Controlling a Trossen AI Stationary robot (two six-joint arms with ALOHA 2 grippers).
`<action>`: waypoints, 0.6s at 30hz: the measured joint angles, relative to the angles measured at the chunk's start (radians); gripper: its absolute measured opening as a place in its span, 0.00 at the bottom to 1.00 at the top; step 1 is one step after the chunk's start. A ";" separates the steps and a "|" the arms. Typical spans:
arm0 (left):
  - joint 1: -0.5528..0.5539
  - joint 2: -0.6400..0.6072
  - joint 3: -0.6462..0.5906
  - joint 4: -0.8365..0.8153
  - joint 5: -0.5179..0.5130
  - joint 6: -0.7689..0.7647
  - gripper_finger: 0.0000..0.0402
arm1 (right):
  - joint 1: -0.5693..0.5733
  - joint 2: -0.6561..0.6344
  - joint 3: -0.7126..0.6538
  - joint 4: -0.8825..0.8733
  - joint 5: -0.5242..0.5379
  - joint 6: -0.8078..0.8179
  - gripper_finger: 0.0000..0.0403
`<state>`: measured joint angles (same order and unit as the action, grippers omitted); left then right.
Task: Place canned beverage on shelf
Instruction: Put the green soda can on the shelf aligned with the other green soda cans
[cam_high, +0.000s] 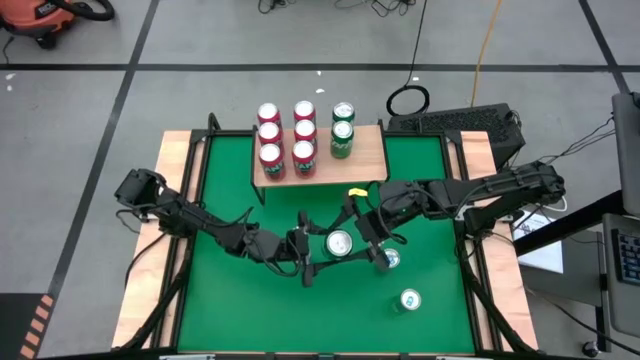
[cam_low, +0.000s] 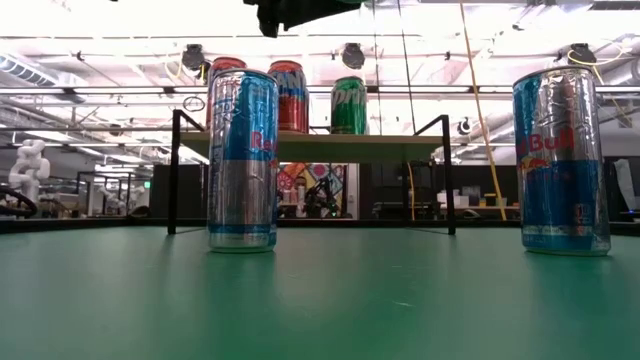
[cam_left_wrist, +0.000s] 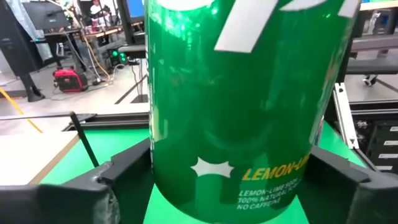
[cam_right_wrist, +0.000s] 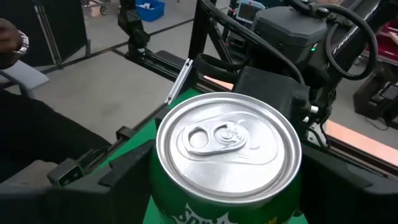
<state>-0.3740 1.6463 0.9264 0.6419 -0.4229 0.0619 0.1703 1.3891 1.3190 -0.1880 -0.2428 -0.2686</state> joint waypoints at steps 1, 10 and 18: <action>-0.001 0.000 0.000 0.000 0.000 0.000 0.77 | 0.000 0.000 0.000 -0.001 0.000 0.004 0.76; -0.005 0.000 0.000 0.000 -0.001 -0.012 0.74 | 0.000 0.000 0.001 -0.018 0.004 0.021 0.76; -0.012 0.000 0.000 0.020 -0.037 -0.022 0.91 | -0.001 0.000 0.000 -0.042 0.009 0.029 0.76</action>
<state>-0.3859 1.6463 0.9260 0.6616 -0.4595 0.0395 0.1696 1.3894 1.3190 -0.2301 -0.2339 -0.2398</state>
